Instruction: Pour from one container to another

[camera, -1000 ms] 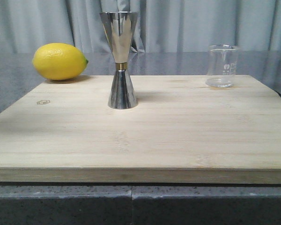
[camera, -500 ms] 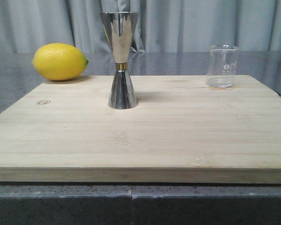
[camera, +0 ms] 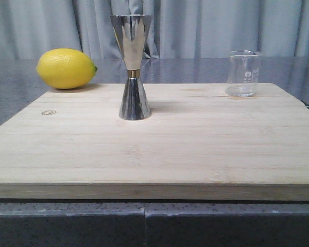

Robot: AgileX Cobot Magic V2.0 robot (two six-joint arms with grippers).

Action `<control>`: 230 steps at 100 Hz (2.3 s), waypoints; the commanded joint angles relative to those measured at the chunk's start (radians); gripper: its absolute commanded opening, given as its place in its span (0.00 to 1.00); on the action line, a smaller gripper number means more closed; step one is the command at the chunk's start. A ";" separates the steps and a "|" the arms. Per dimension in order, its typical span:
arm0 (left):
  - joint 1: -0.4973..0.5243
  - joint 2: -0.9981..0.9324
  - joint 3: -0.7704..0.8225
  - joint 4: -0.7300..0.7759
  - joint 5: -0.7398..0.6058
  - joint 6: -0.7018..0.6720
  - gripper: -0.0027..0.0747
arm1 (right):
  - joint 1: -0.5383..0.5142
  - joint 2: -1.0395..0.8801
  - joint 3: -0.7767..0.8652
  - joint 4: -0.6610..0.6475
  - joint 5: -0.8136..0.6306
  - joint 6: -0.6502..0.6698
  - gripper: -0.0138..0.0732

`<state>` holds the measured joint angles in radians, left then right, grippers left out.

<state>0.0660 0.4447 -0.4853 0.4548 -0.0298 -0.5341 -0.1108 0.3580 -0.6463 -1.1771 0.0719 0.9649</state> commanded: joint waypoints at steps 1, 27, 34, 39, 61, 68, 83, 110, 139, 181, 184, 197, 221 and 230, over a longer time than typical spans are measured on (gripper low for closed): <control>0.004 -0.046 -0.032 0.008 0.030 0.000 0.62 | -0.003 -0.066 0.051 0.001 -0.004 0.003 0.78; 0.004 -0.205 0.044 0.009 0.173 0.000 0.55 | -0.003 -0.233 0.246 0.001 -0.015 0.003 0.75; 0.004 -0.243 0.087 0.014 0.170 0.000 0.51 | -0.003 -0.249 0.276 0.001 -0.013 0.003 0.69; 0.004 -0.270 0.119 0.019 0.170 0.000 0.48 | -0.003 -0.251 0.293 0.001 -0.013 0.003 0.63; 0.004 -0.356 0.248 0.050 0.135 0.002 0.34 | -0.003 -0.251 0.346 0.001 -0.036 0.003 0.34; 0.004 -0.380 0.251 0.058 0.109 0.002 0.27 | -0.003 -0.251 0.363 0.001 -0.042 0.003 0.26; 0.004 -0.384 0.271 0.061 0.116 0.002 0.02 | -0.003 -0.251 0.395 0.001 -0.051 0.003 0.11; 0.004 -0.384 0.278 0.075 0.113 0.002 0.01 | -0.003 -0.251 0.418 0.001 -0.042 0.003 0.08; 0.004 -0.384 0.331 0.075 0.113 0.002 0.01 | -0.003 -0.251 0.418 0.001 -0.041 0.003 0.08; 0.004 -0.384 0.335 0.047 0.110 0.002 0.01 | -0.003 -0.251 0.418 0.001 -0.090 0.003 0.08; 0.004 -0.384 0.335 0.047 0.110 0.002 0.01 | -0.003 -0.251 0.418 0.001 -0.090 0.003 0.08; 0.004 -0.384 0.335 0.047 0.110 0.002 0.01 | -0.003 -0.251 0.418 0.001 -0.090 0.003 0.08; 0.004 -0.384 0.335 0.047 0.110 0.002 0.01 | -0.003 -0.251 0.418 0.001 -0.090 0.003 0.08; 0.004 -0.384 0.335 0.047 0.110 0.002 0.01 | -0.003 -0.251 0.418 0.001 -0.090 0.003 0.08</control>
<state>0.0660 0.0490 -0.1236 0.5050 0.1543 -0.5318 -0.1108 0.0979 -0.2018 -1.1715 0.0132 0.9688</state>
